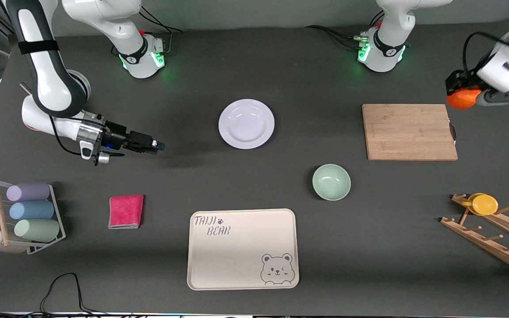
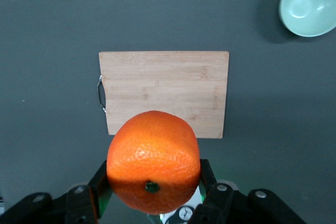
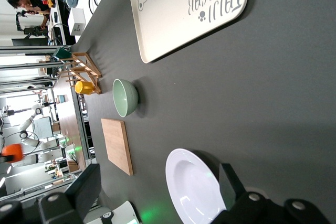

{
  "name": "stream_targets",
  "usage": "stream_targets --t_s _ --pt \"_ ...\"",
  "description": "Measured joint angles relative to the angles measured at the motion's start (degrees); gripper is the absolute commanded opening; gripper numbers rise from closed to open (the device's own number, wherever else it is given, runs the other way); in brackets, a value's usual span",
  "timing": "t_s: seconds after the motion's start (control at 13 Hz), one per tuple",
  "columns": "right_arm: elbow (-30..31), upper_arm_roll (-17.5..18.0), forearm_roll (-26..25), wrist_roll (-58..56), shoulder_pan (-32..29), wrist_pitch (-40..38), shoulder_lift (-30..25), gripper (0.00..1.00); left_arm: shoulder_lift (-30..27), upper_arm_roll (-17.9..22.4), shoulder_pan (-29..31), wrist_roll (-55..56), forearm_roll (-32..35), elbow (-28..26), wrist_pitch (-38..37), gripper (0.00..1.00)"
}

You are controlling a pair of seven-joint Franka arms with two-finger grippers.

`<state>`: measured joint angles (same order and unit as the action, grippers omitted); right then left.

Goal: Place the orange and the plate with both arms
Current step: 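Lift the orange with the left gripper and carry it toward the plate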

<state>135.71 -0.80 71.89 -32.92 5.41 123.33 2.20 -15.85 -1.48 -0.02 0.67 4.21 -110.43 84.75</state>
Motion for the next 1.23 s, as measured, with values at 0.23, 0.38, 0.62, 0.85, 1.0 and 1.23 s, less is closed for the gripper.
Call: stream_targets --t_s 0.23,0.38,0.62,0.85,1.0,1.23 --pt "1.0 0.0 0.1 -1.7 0.0 0.0 0.4 1.0 3.3 -2.3 -0.3 0.2 -1.2 8.2 -5.1 0.0" --pt "2.0 0.0 1.7 -3.9 0.0 0.0 0.7 1.0 4.8 -6.1 -0.3 4.3 -3.8 9.5 -5.2 0.0" --pt "3.3 0.1 5.2 -7.9 0.0 0.0 2.9 1.0 7.5 -16.0 -0.6 19.1 -9.2 9.8 -1.2 0.0" --pt "3.7 0.7 6.8 -9.0 0.1 -0.1 4.7 1.0 13.2 -27.9 -1.2 36.4 -10.4 11.0 6.7 0.0" --pt "4.3 2.2 9.8 -10.7 0.1 -0.1 4.8 1.0 19.4 -33.2 -3.0 47.1 -9.9 13.4 12.2 0.0" --pt "5.9 3.7 12.3 -14.0 0.2 -0.1 5.2 1.0 30.3 -34.5 -10.5 59.0 -4.5 17.2 19.2 0.0"
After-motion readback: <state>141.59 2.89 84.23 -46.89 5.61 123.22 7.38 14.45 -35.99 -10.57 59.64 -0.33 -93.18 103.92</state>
